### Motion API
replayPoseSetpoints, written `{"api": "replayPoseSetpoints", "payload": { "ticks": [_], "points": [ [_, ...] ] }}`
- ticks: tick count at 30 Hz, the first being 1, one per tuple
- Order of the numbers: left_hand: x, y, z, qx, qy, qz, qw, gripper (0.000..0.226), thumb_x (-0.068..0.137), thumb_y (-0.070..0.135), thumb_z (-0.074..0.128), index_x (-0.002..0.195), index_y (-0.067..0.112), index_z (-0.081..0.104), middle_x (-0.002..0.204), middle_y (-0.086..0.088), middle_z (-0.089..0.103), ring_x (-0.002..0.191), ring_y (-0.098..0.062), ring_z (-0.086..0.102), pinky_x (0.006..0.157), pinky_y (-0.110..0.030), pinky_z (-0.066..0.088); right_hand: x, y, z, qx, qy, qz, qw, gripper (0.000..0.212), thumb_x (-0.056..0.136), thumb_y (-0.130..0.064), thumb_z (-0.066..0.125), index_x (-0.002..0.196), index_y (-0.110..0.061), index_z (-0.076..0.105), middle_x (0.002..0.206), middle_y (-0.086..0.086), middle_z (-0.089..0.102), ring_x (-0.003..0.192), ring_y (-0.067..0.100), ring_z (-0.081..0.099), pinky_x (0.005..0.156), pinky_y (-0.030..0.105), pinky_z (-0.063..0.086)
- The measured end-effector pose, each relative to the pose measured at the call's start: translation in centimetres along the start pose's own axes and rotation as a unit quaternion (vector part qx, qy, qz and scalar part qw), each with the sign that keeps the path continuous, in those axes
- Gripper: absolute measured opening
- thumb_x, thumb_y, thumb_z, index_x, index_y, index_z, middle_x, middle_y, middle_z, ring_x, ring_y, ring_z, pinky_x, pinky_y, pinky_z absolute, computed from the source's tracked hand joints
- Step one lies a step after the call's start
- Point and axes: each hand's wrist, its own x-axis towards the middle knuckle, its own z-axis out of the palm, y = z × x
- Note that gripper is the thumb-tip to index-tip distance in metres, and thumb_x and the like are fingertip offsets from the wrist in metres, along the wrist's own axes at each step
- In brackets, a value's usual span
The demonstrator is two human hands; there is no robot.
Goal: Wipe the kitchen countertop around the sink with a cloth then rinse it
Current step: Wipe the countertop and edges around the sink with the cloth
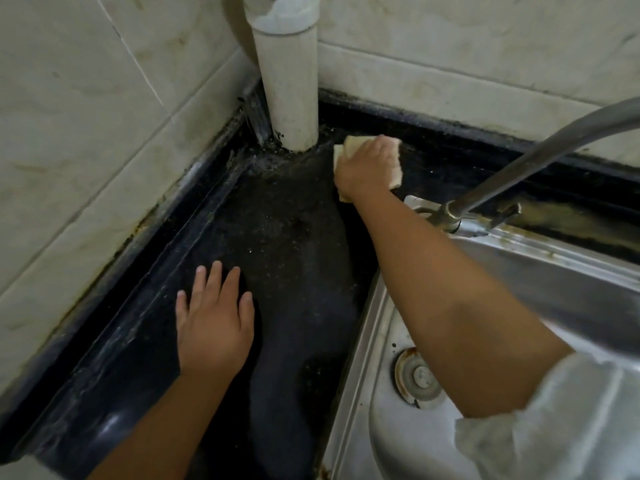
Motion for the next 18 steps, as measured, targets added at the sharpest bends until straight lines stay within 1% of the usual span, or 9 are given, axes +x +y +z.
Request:
{"api": "replayPoseSetpoints", "payload": {
  "ticks": [3,5,6,7,9,11,12,15,18],
  "points": [
    [0.8,0.2,0.3,0.007,-0.007,0.002,1.000,0.050,0.098,0.034,0.025,0.146,0.020,0.020,0.156,-0.003,0.009,0.144,-0.018,-0.002,0.115,-0.039,-0.003,0.3,-0.5,0.2,-0.049,-0.027,-0.130,0.990,0.062,0.100,-0.036,0.013,0.145,0.002,-0.005,0.155,0.017,-0.010,0.144,0.030,-0.009,0.118,0.038,-0.005],
    [1.1,0.7,0.7,0.010,-0.017,0.002,1.000,0.051,0.098,0.036,0.024,0.147,0.022,0.017,0.157,-0.003,0.008,0.144,-0.018,-0.003,0.115,-0.039,-0.004,0.0,0.1,0.3,-0.081,-0.047,-0.162,0.982,0.062,0.100,-0.039,0.012,0.146,-0.001,-0.005,0.156,0.015,-0.010,0.144,0.030,-0.010,0.118,0.039,-0.004],
    [1.2,0.8,0.9,0.011,-0.020,0.001,1.000,0.051,0.098,0.036,0.023,0.147,0.022,0.016,0.157,-0.003,0.006,0.144,-0.018,-0.004,0.115,-0.040,-0.005,-0.3,0.6,0.4,-0.094,-0.047,-0.156,0.982,0.062,0.100,-0.040,0.011,0.146,-0.003,-0.005,0.156,0.015,-0.011,0.144,0.030,-0.010,0.118,0.039,-0.004],
    [1.2,1.0,1.0,0.014,-0.021,-0.002,1.000,0.051,0.098,0.037,0.023,0.147,0.023,0.014,0.157,-0.003,0.005,0.144,-0.018,-0.005,0.115,-0.040,-0.005,-0.6,1.0,0.4,-0.102,-0.043,-0.129,0.986,0.063,0.099,-0.041,0.011,0.146,-0.003,-0.005,0.155,0.015,-0.011,0.143,0.031,-0.010,0.118,0.040,-0.004],
    [1.2,1.2,1.2,0.020,-0.025,-0.009,0.999,0.052,0.098,0.037,0.022,0.147,0.023,0.012,0.157,-0.003,0.003,0.144,-0.018,-0.006,0.115,-0.041,-0.005,-1.2,1.7,0.3,-0.080,-0.037,-0.028,0.996,0.065,0.099,-0.043,0.012,0.146,-0.002,-0.005,0.155,0.017,-0.012,0.143,0.034,-0.011,0.116,0.041,-0.005],
    [1.2,1.3,1.1,0.027,-0.034,-0.014,0.999,0.052,0.098,0.038,0.021,0.148,0.024,0.010,0.157,-0.002,0.000,0.144,-0.017,-0.007,0.115,-0.041,-0.005,-1.3,2.3,-0.2,-0.050,-0.040,0.065,0.996,0.066,0.099,-0.043,0.012,0.145,0.000,-0.006,0.154,0.018,-0.013,0.143,0.034,-0.012,0.116,0.042,-0.005],
    [1.2,1.3,1.0,0.030,-0.038,-0.016,0.999,0.052,0.098,0.039,0.020,0.148,0.025,0.009,0.157,-0.001,-0.001,0.144,-0.016,-0.007,0.115,-0.041,-0.005,-1.2,2.6,-0.6,-0.038,-0.042,0.097,0.994,0.066,0.099,-0.043,0.012,0.145,0.000,-0.006,0.154,0.019,-0.014,0.142,0.035,-0.012,0.116,0.042,-0.005],
    [1.2,1.4,0.7,0.036,-0.047,-0.015,0.998,0.052,0.099,0.039,0.019,0.147,0.026,0.008,0.157,0.000,-0.002,0.144,-0.016,-0.008,0.115,-0.041,-0.005,-0.5,2.9,-1.0,-0.013,-0.033,0.153,0.988,0.066,0.100,-0.041,0.014,0.145,0.001,-0.008,0.154,0.020,-0.014,0.142,0.035,-0.013,0.116,0.043,-0.006],
    [1.3,1.4,0.5,0.056,-0.060,-0.002,0.997,0.054,0.098,0.042,0.018,0.148,0.025,0.005,0.157,-0.002,-0.004,0.144,-0.018,-0.008,0.116,-0.040,-0.003,-0.1,2.2,-1.3,-0.002,-0.021,0.173,0.985,0.063,0.101,-0.033,0.017,0.143,0.007,-0.010,0.153,0.022,-0.013,0.142,0.037,-0.012,0.115,0.044,-0.006]
  ]
}}
